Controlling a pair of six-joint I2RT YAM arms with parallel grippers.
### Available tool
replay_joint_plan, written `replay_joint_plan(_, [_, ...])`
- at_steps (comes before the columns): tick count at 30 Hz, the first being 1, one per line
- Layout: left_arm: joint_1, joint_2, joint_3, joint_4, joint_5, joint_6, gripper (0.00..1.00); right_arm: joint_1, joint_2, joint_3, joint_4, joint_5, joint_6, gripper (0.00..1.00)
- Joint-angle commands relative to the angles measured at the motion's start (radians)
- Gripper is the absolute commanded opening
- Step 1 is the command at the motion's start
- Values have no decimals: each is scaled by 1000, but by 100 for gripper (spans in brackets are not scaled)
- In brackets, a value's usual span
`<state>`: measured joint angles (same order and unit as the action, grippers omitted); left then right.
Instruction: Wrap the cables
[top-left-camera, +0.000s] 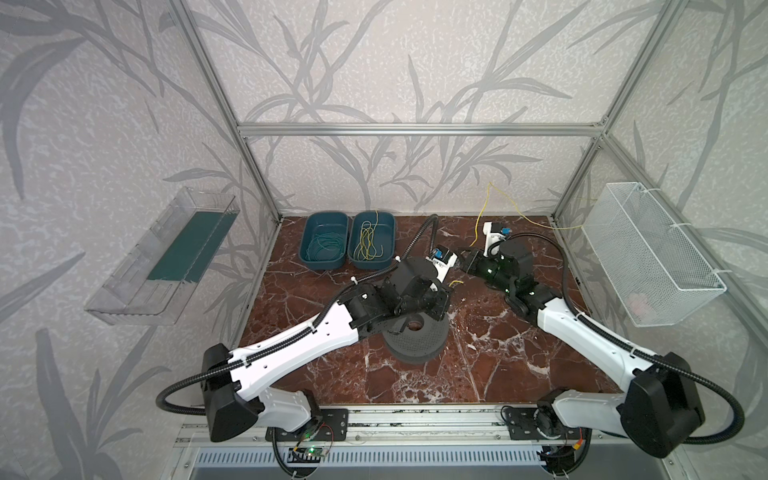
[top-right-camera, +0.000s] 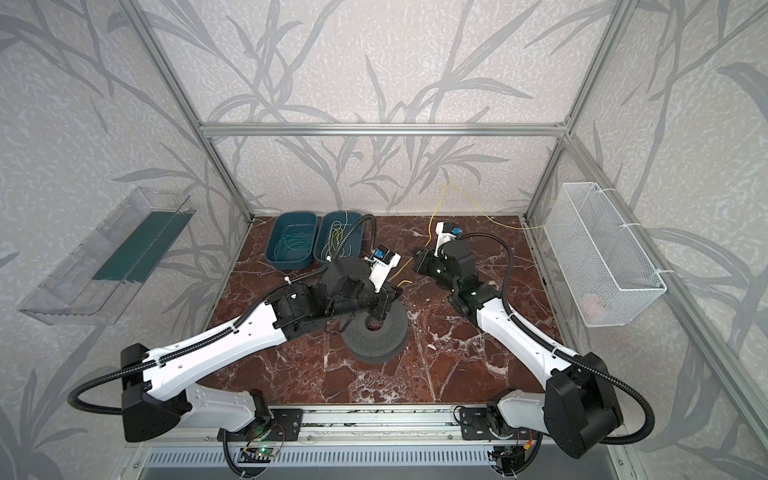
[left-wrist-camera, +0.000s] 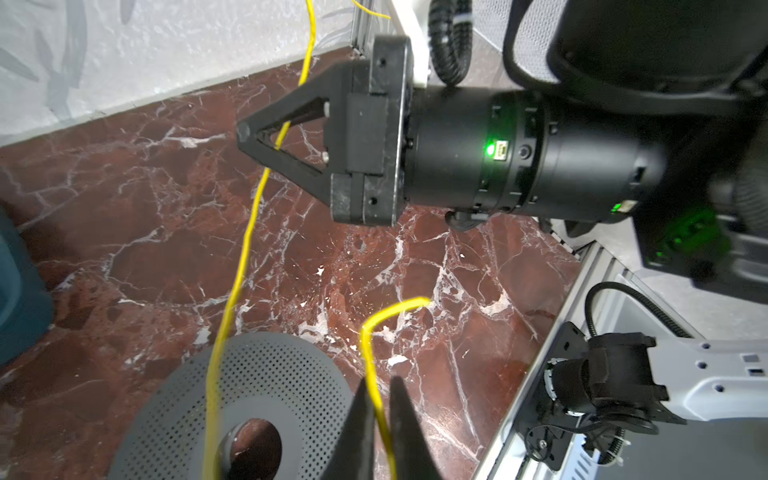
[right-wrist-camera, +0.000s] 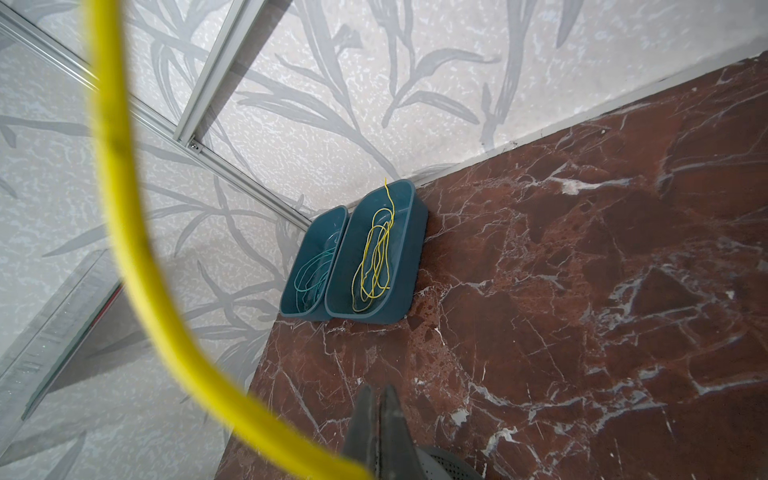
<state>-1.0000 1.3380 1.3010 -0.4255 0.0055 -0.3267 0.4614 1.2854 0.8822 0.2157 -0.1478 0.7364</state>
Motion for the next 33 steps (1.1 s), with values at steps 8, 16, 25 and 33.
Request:
replay_joint_plan(8, [28,-265,-161,210,-326,93,0,-94,-37,-110,105,14,140,0])
replay_joint_plan(16, [224,-469,-404,612,-421,-52,0,-156,-18,-204,211,26,329,0])
replay_joint_plan(25, [295,-467,-569,1159,-489,-112,0,-168,34,-307,437,86,597,0])
replay_joint_plan(33, [363,-395,-591,1395,-451,-195,0,-168,68,-378,684,180,764,0])
